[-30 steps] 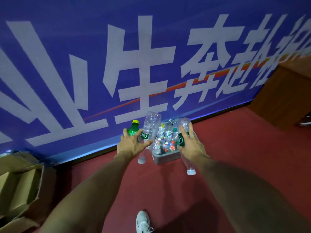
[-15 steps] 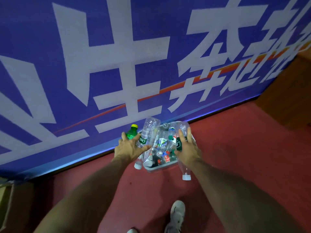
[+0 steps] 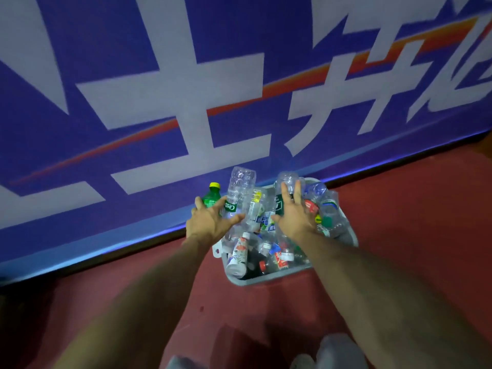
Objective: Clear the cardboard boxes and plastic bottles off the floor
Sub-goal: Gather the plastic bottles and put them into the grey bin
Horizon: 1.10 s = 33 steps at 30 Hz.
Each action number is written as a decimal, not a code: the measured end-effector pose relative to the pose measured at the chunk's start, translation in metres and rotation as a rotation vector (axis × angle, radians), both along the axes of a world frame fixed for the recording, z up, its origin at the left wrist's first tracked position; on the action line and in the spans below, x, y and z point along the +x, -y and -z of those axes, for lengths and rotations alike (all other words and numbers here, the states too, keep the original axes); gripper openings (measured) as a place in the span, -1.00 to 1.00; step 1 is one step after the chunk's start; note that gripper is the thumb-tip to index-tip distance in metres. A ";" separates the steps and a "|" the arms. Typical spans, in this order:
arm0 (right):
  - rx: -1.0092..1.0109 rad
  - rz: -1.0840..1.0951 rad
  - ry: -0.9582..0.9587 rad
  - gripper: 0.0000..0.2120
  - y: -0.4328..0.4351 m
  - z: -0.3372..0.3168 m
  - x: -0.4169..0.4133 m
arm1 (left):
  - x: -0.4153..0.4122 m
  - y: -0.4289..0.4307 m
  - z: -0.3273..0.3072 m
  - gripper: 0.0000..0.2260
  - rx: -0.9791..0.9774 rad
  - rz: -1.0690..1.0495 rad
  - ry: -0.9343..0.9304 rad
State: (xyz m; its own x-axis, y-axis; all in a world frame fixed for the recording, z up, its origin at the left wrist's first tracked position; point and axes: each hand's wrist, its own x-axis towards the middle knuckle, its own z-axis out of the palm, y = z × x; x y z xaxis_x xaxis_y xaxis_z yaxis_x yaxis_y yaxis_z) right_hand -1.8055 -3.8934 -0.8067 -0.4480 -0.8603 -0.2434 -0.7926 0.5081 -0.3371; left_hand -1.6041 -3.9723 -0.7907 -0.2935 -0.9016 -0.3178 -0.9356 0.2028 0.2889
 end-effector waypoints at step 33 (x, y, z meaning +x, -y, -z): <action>-0.023 0.174 -0.101 -0.17 0.009 0.182 0.063 | 0.014 0.097 0.169 -0.23 -0.058 0.266 -0.097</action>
